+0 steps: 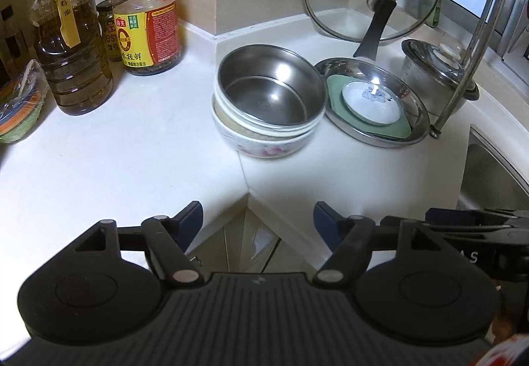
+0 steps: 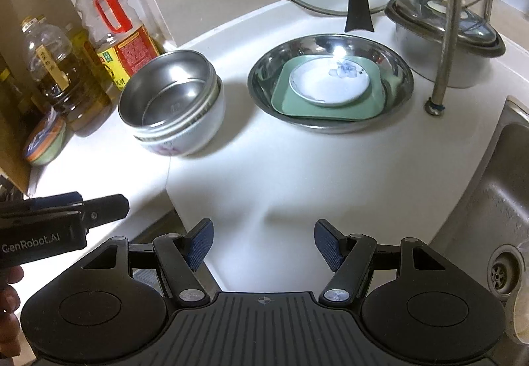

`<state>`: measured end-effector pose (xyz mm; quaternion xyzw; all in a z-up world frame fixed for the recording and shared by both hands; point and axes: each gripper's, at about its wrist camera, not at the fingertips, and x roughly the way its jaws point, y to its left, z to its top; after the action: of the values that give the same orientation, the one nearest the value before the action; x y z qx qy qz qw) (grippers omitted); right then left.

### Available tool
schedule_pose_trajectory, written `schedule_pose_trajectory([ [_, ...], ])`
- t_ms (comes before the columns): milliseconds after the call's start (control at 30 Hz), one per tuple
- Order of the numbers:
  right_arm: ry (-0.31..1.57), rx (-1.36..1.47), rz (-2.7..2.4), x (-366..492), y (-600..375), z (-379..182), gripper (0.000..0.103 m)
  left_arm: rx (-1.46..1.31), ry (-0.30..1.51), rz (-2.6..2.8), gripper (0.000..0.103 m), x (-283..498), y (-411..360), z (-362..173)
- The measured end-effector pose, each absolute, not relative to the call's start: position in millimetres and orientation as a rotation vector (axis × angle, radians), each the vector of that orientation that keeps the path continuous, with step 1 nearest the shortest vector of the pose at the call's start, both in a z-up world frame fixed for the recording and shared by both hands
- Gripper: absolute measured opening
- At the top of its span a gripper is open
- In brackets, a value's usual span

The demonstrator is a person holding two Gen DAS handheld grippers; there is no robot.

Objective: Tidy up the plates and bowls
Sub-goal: 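Back the right tool away and bring it to the stack rim again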

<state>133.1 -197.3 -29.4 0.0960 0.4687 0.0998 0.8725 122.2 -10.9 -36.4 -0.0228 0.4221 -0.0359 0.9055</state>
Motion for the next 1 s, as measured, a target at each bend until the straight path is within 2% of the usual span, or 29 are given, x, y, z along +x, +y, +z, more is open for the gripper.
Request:
schedule_pose_trajectory([
  [400,0.969,0.204,0.242,116.1,-223.0,-29.1,0.068,-0.034,0.841,-0.035,0.082,101.2,-38.2,-34.6],
  [467,0.966,0.204,0.248,114.4,-224.8,-29.0,0.068,-0.034,0.834,-0.027,0.087,98.0,-40.0,-33.6],
  [1000,0.921,0.218,0.274,119.5,-233.4,-25.6,0.068,-0.048,0.811,0.027,0.090,92.3,-36.9,-30.1],
])
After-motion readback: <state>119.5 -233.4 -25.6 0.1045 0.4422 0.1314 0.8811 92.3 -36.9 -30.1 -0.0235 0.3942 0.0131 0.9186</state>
